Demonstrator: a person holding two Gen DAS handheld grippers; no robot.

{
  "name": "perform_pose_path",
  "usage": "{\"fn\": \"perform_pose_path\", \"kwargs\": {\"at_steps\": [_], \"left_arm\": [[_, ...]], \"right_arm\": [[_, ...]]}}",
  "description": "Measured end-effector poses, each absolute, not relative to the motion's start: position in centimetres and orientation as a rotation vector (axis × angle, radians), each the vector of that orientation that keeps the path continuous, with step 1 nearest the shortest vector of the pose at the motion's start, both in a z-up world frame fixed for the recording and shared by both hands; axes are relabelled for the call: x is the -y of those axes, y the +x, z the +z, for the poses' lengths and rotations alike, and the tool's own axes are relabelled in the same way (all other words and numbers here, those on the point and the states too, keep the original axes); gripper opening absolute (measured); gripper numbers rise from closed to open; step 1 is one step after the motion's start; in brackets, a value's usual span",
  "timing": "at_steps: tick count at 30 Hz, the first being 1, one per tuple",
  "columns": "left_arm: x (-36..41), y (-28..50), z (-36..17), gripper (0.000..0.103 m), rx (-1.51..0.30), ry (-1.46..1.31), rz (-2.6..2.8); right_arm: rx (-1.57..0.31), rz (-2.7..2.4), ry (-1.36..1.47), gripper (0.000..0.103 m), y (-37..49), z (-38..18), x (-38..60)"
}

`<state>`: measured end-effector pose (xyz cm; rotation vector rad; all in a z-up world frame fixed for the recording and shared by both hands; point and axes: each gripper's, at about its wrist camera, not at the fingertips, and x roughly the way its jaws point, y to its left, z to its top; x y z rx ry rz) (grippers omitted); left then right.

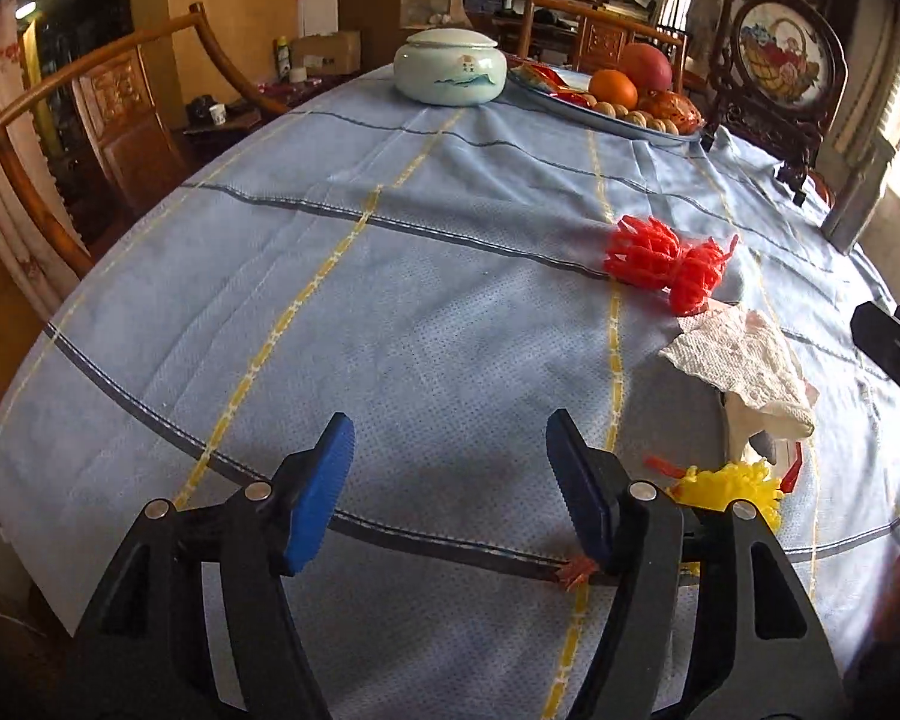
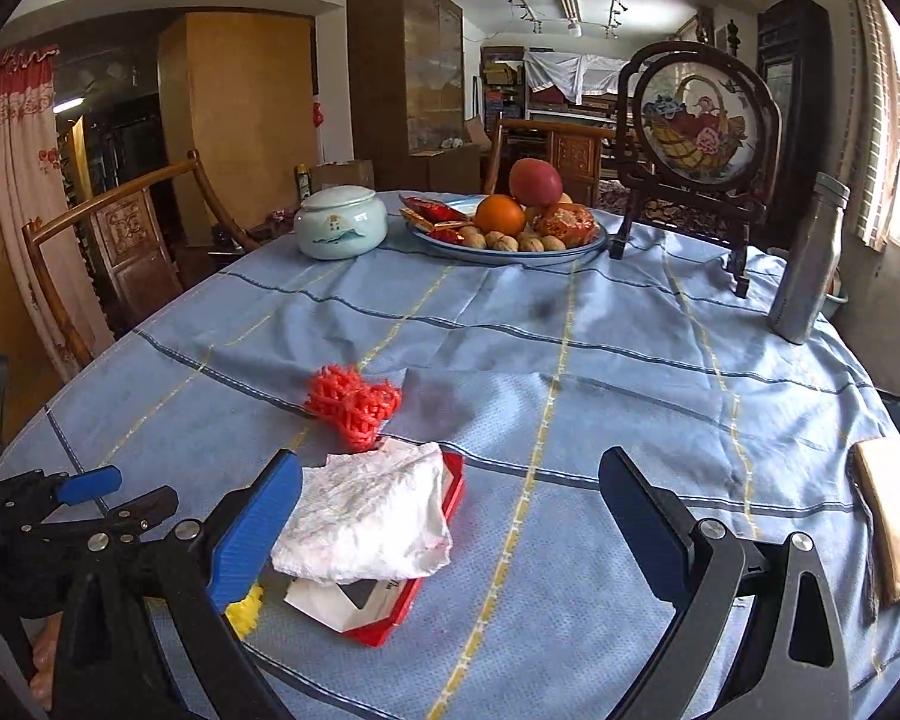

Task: Collect trash
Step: 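Grasp the yellow mesh item with the left tool while the right tool grasps the white tissue, then lift the yellow item with the left tool while the right tool lifts the tissue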

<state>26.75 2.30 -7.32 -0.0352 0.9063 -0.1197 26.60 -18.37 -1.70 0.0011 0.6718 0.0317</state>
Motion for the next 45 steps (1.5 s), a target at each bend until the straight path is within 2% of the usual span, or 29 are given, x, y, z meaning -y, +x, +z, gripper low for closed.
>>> {"fn": "perform_pose_path", "kwargs": {"at_steps": [14,16,17,19,21,26,28,30,43,44,45], "left_arm": [[-2.5,26.4,-7.2,0.069,-0.895,-0.096,-0.222],[-2.4,26.4,-7.2,0.069,-0.896,-0.091,-0.234],[-2.3,26.4,-7.2,0.069,-0.896,-0.086,-0.240],[-2.0,26.2,-7.2,0.069,-0.891,-0.075,-0.253],[-1.6,26.1,-7.1,0.069,-0.886,-0.058,-0.277],[0.9,24.1,-6.3,0.071,-0.804,0.073,-0.397],[1.8,23.2,-5.9,0.081,-0.774,0.103,-0.436],[2.7,22.9,-5.9,0.084,-0.788,0.097,-0.491],[8.1,21.0,-7.0,0.084,-0.883,0.140,-0.720],[8.5,21.1,-7.3,0.083,-0.894,0.143,-0.714],[8.7,21.2,-7.4,0.078,-0.902,0.140,-0.697]], "right_arm": [[-0.862,0.134,0.058,0.096,30.5,-5.8,16.9],[-0.877,0.152,0.081,0.073,30.7,-6.0,17.3],[-0.881,0.148,0.079,0.057,30.7,-6.0,17.4],[-0.869,0.149,0.077,0.041,30.6,-5.9,17.5],[-0.852,0.150,0.079,0.010,30.2,-5.6,17.8],[-0.767,0.115,0.132,0.010,29.0,-4.0,20.0],[-0.738,0.101,0.157,0.010,28.6,-3.4,20.9],[-0.725,0.086,0.169,0.010,28.5,-3.2,21.6],[-0.682,0.074,0.196,0.010,27.9,-2.3,22.8],[-0.677,0.070,0.199,0.010,27.8,-2.2,22.9],[-0.672,0.066,0.201,0.010,27.7,-2.2,23.1]]}}
